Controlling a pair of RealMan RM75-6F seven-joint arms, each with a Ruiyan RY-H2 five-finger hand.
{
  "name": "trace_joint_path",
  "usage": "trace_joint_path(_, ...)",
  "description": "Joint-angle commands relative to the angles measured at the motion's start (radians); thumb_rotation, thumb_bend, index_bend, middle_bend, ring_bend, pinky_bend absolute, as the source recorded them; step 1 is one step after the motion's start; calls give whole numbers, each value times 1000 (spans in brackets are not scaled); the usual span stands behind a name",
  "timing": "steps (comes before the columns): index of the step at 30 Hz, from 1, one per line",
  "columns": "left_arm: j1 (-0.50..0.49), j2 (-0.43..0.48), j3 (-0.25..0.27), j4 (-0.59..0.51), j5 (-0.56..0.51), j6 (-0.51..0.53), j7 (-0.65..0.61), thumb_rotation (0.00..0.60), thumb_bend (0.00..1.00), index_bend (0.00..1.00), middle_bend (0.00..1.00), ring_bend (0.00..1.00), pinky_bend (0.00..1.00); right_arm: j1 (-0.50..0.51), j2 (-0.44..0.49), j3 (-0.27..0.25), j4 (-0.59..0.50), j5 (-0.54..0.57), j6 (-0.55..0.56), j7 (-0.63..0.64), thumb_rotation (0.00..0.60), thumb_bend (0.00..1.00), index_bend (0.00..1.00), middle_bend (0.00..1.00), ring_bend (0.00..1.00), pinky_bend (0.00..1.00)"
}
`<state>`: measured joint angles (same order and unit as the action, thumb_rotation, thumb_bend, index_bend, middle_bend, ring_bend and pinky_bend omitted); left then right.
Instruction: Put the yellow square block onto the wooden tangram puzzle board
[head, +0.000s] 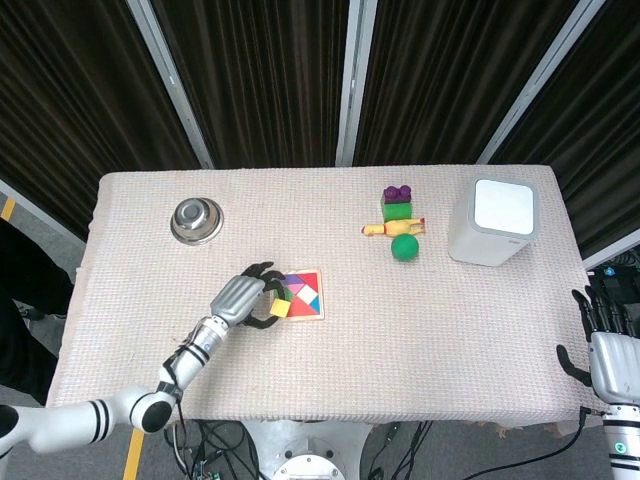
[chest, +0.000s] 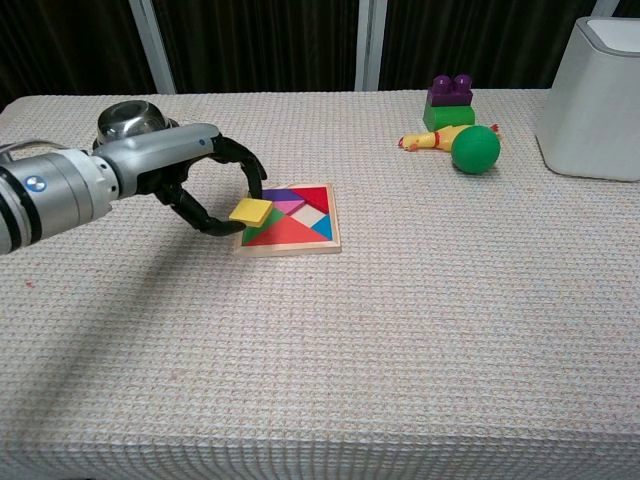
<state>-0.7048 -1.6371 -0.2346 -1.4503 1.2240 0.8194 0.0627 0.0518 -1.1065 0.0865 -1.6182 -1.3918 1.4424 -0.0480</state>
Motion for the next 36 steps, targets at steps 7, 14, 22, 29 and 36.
trace_joint_path(7,-133,-66,8,209,150,-81,-162,600,316,470,202,41,96,5,1,0,3,13,-19,-4,600,270,0,0,0,0)
trace_joint_path(14,-210,-97,42,329,218,-143,-288,600,315,473,202,41,93,5,0,1,10,23,-24,1,600,270,0,0,0,0)
trace_joint_path(22,-256,-128,85,440,298,-102,-383,600,322,476,202,41,92,4,0,0,17,26,-29,7,600,270,0,0,0,0)
trace_joint_path(29,-287,-134,99,475,310,-98,-420,600,322,476,202,41,92,5,-3,-1,19,27,-32,5,600,270,0,0,0,0)
trace_joint_path(36,-313,-154,115,518,310,-109,-444,600,322,476,202,41,91,4,-3,-1,20,28,-31,6,600,270,0,0,0,0)
